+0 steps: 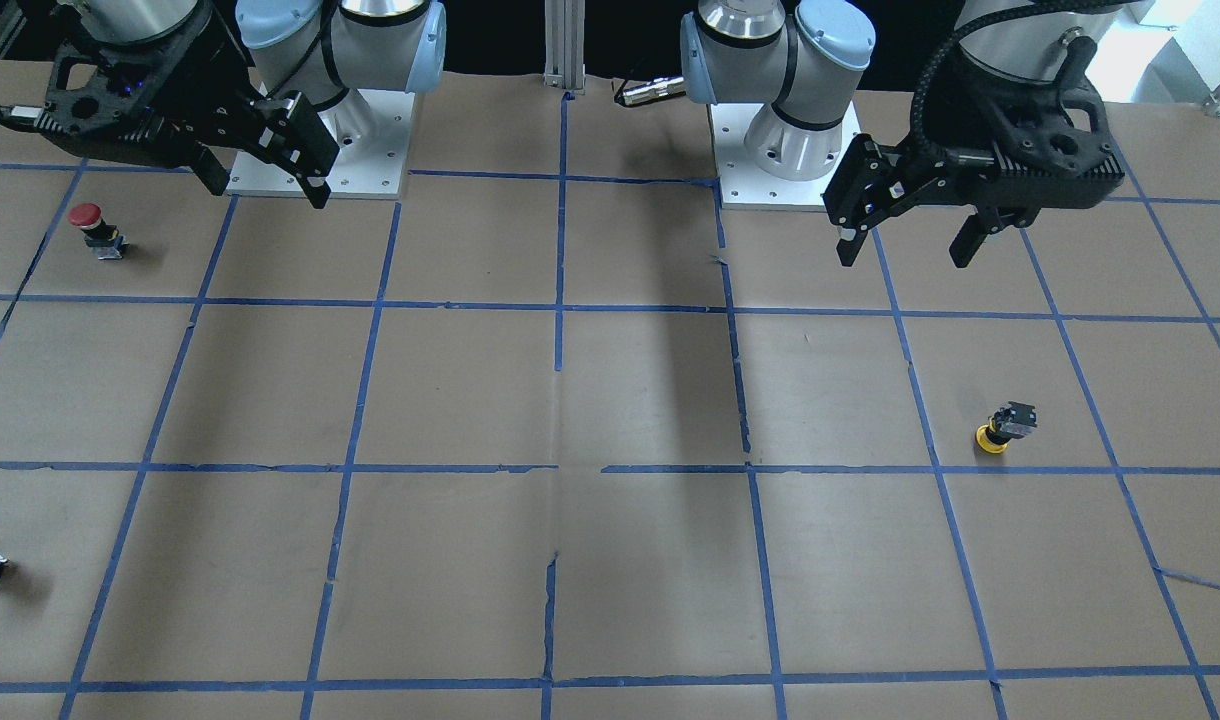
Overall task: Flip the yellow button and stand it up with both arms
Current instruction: 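Lower the left gripper over the yellow button lying on its side, then close the left gripper on the grey base of the yellow button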
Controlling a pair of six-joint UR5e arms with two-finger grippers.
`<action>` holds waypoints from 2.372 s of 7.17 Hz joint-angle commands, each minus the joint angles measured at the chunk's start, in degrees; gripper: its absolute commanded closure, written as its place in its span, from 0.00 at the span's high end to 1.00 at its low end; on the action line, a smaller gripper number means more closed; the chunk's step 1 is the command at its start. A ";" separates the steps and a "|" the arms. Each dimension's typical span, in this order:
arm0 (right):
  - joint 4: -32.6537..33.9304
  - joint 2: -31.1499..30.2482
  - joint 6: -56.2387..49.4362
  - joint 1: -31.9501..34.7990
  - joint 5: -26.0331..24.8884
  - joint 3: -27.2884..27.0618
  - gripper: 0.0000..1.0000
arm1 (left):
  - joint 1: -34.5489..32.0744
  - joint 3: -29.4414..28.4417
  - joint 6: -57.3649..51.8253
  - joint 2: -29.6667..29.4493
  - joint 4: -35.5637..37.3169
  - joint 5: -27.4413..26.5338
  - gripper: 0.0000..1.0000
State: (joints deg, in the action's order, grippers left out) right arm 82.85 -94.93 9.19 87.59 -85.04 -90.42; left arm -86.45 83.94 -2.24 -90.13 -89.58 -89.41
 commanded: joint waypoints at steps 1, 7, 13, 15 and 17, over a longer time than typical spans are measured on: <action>0.03 0.18 0.12 0.22 -1.96 -0.02 1.00 | 0.14 0.52 0.13 -0.13 -0.50 -0.15 1.00; 0.46 0.18 -0.67 -0.22 -1.36 -0.02 1.00 | 10.05 5.34 -15.65 -0.75 -3.51 -1.29 1.00; 1.17 0.18 -0.67 -0.31 -1.28 -0.02 1.00 | 24.65 19.75 -49.58 -9.09 24.06 -1.20 0.99; 0.91 0.18 0.04 -0.31 -1.18 -0.02 1.00 | 29.55 22.40 -54.89 -14.08 31.03 -0.59 0.98; 1.17 0.18 0.12 -0.31 -1.18 -0.02 1.00 | 31.34 23.28 -53.24 -15.43 31.22 -0.50 0.97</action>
State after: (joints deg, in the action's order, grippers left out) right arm 83.95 -94.74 9.22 87.28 -86.24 -90.44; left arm -56.20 106.37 -56.38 -104.69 -58.99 -90.10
